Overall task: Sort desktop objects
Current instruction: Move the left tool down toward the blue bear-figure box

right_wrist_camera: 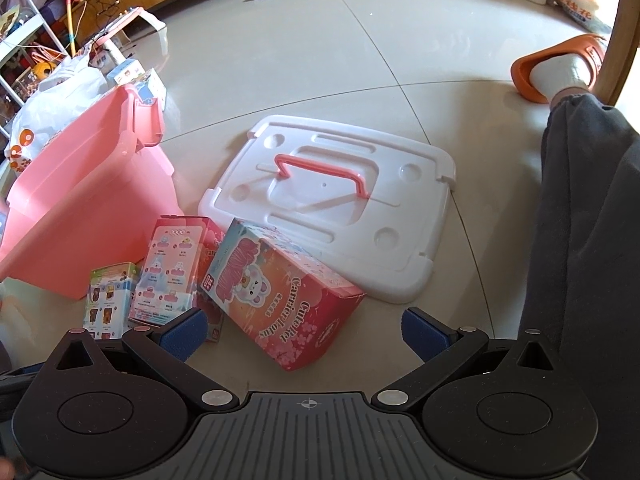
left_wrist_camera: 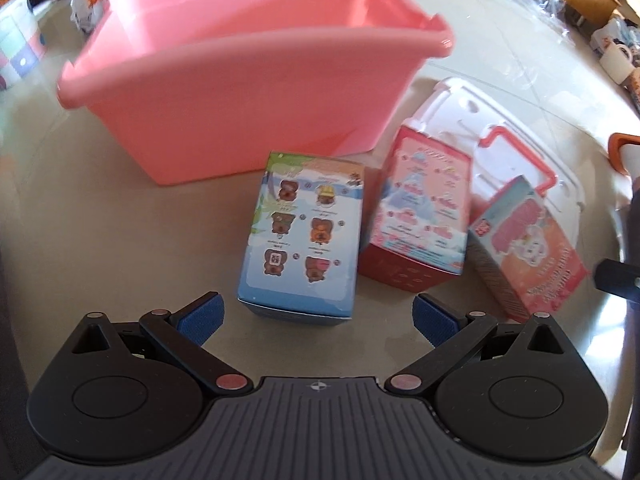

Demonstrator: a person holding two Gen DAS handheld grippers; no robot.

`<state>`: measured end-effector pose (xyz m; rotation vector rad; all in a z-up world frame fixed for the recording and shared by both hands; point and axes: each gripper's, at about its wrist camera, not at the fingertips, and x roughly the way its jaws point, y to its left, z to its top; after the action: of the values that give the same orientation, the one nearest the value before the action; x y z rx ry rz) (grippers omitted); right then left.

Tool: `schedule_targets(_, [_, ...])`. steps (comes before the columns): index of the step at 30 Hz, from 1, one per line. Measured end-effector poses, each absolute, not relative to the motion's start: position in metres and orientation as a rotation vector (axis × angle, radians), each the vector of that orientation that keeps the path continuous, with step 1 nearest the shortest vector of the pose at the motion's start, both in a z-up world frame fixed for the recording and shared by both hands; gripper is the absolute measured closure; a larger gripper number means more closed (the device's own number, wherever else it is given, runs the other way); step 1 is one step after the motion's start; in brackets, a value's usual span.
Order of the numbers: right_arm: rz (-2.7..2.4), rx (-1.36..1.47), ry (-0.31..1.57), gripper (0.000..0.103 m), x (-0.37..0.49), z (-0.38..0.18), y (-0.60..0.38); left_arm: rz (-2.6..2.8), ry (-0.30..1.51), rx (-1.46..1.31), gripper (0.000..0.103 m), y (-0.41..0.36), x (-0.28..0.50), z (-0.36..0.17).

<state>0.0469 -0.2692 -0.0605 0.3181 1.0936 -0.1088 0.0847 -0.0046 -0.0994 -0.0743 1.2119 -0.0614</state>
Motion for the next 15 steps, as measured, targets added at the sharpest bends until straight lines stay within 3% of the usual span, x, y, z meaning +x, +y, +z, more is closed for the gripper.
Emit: schedule_targets(15, [-0.126, 0.293, 1.141, 0.0, 0.054, -0.075, -0.264, -0.01, 1.277, -0.167, 0.002, 0.019, 0.116, -0.144])
